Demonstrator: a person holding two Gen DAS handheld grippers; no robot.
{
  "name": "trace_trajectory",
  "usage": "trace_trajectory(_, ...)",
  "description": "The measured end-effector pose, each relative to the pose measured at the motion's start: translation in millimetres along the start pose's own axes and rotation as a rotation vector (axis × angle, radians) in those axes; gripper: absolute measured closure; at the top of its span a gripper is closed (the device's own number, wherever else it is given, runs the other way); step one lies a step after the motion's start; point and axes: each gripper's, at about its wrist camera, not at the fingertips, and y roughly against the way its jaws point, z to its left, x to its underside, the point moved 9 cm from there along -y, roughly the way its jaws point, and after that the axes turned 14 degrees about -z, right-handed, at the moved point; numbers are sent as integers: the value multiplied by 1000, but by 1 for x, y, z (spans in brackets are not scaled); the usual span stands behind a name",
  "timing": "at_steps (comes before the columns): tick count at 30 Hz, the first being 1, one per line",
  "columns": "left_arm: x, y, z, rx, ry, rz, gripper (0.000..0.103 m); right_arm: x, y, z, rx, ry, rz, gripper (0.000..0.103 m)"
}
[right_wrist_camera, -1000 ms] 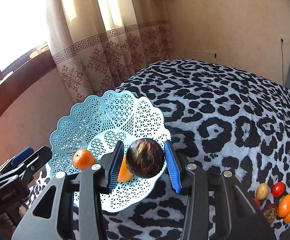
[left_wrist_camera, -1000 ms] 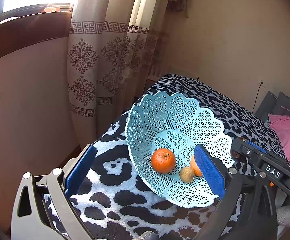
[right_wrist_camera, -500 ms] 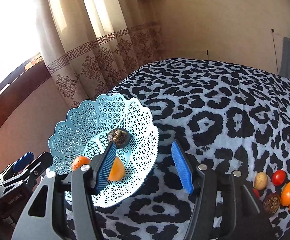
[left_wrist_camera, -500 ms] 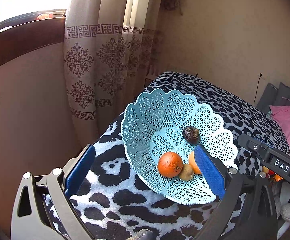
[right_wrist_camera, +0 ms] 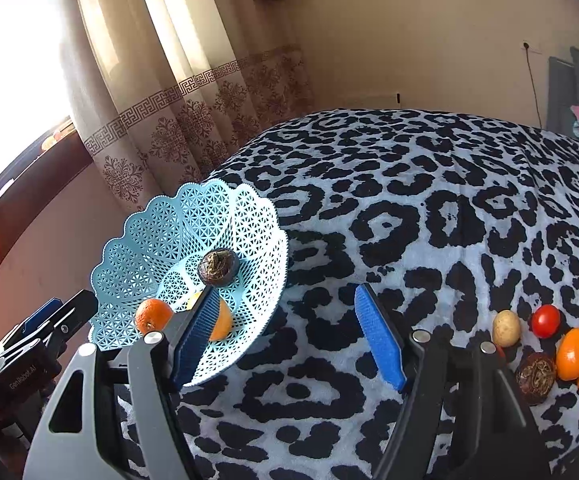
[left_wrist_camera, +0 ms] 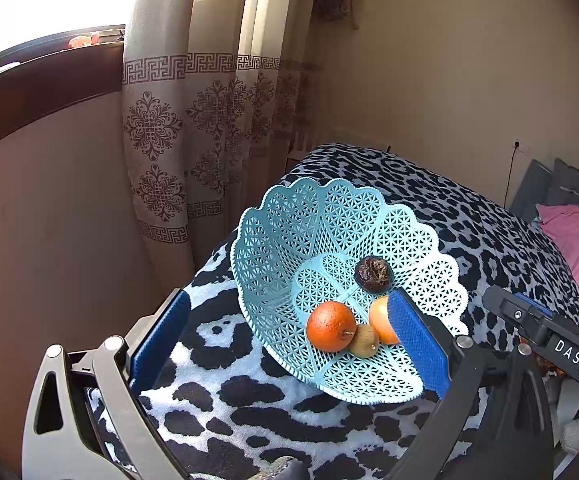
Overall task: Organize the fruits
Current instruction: 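Move the right tool back toward the tangerine beside the tomatoes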
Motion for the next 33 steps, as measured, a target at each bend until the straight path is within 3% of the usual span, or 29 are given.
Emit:
trace_trajectory(15, 5, 0, -14, 30, -46, 7, 3, 9, 23, -42, 66, -28, -5, 32)
trace_trajectory(33, 16, 3, -37, 78, -85, 34, 3, 23, 73, -130, 199, -89, -23, 28)
